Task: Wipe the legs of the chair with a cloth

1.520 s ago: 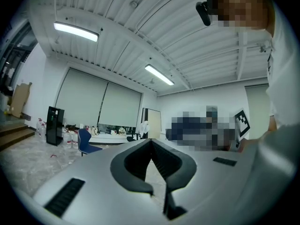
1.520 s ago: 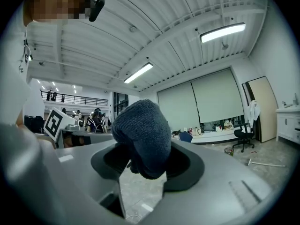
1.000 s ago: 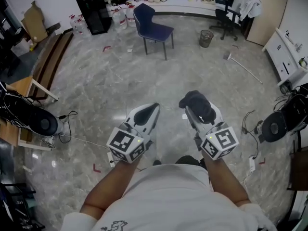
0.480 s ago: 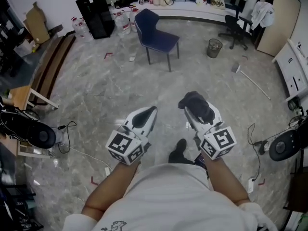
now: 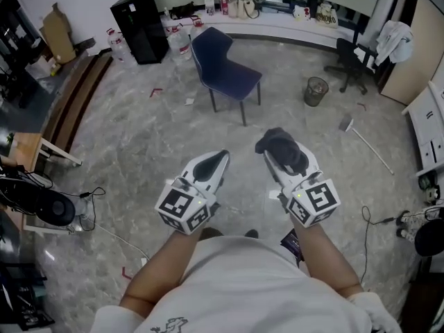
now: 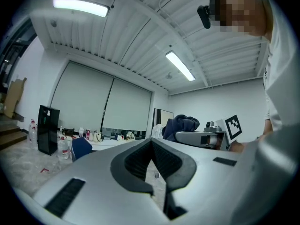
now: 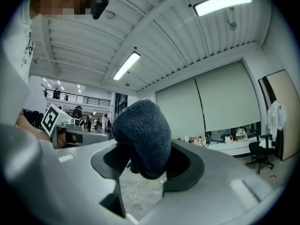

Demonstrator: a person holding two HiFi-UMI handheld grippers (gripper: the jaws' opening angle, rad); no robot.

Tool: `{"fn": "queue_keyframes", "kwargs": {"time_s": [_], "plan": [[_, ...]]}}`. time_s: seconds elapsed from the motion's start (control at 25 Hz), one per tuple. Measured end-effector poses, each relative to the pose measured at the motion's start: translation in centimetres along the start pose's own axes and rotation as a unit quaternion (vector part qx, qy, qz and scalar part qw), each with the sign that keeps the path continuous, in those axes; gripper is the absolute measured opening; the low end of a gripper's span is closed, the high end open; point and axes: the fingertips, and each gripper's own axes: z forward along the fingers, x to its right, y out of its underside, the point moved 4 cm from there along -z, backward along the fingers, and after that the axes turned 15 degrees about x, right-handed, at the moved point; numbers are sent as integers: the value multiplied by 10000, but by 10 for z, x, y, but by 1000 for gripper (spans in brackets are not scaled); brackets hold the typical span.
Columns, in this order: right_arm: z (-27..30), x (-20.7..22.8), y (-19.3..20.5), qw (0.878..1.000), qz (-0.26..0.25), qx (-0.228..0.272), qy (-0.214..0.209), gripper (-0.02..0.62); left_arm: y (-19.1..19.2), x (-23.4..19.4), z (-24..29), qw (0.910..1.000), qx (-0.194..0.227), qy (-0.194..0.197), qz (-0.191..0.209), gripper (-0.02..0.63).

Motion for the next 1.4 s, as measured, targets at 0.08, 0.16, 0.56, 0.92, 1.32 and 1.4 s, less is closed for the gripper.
{"fn": "queue_keyframes", "kwargs": {"time_s": [0.08,0.16,0.56,0.92,1.32,1.4], "plan": [[19,23,4,10000,21,16,8,195,5,-19,26,10000,9,-26,14,6],[41,45,13,9999,79,13,61,195,11,-42,56,10000,13,17,44,6],[215,155,89,9996,-247,-146,-78,195,52,-225,235,9991,174,388,-93,6],[403,291,154,9982,-287,-452,268,196,86,-394,409,9939,-104,1084,-159,5],[463,402,270,9963,-140,-817,228,196,202,-486,501,9923,-268,1200,-159,5],[460,420,318,9957,-89,-916,133,196,245,-503,508,9931,-235,1138,-125,5]]}}
